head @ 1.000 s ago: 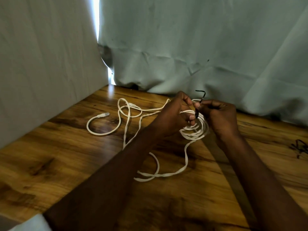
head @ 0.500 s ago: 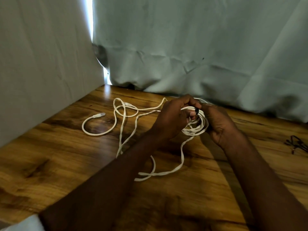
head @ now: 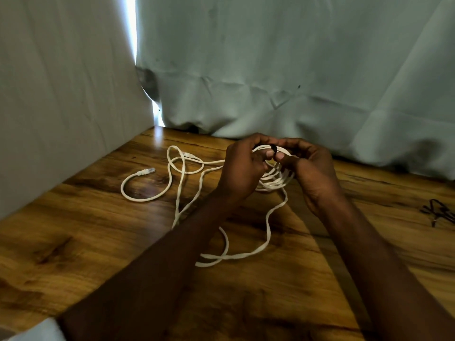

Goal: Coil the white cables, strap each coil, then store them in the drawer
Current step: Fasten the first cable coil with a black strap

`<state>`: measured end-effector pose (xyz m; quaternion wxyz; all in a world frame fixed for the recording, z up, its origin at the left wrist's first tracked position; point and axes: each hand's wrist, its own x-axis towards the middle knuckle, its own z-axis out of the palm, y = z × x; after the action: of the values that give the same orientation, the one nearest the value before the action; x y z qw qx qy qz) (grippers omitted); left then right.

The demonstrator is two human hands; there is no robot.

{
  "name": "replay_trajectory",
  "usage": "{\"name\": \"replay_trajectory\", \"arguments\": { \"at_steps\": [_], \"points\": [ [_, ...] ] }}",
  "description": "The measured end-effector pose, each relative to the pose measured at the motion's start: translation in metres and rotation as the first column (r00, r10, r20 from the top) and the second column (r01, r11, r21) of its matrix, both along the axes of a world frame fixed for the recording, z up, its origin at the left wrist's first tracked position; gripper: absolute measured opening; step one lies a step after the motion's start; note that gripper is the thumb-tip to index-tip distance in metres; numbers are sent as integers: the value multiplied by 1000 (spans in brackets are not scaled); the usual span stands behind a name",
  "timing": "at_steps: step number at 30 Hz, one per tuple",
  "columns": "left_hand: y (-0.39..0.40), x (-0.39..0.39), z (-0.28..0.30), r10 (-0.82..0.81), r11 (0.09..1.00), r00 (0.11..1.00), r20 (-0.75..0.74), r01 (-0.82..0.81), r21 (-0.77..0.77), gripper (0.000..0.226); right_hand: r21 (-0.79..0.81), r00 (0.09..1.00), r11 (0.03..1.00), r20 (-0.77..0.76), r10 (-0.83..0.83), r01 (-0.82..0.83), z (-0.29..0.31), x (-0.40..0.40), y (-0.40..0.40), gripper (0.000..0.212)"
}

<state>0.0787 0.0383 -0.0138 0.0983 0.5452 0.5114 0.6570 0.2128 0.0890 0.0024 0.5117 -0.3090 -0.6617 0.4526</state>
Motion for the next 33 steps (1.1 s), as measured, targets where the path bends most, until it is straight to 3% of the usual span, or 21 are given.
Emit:
{"name": "replay_trajectory", "arguments": {
  "at_steps": [5,10,14,19,22,27,31,33],
  "points": [
    [-1,6,2,181,983,968,-174,-180,25,22,166,995,984,-89,-51,65,1,-9,-8,43],
    [1,1,4,216,973,944,-249,-230,-27,16,283,991,951,-79,-107,125,-8,-14,-11,44],
    [4,-7,7,30,990,999,37,-24,-137,14,399,992,910,9,-125,112,-7,-12,-10,36],
    [-4,-7,15,-167,958,916,365,239,-160,17,597,947,801,225,-229,52,-7,-2,-4,25],
    [0,-12,12,-146,952,887,439,247,-181,11,652,932,757,255,-259,31,-9,-1,-2,21],
    [8,-23,4,-4,971,873,487,119,-206,8,637,933,771,273,-234,7,-13,-9,-2,20],
    [5,-23,4,-87,951,724,685,264,-158,16,609,947,793,247,-206,14,-12,-10,-6,22],
    [7,-23,3,-123,943,729,674,297,-150,15,574,966,819,200,-164,20,-10,-10,-9,21]
  ]
}}
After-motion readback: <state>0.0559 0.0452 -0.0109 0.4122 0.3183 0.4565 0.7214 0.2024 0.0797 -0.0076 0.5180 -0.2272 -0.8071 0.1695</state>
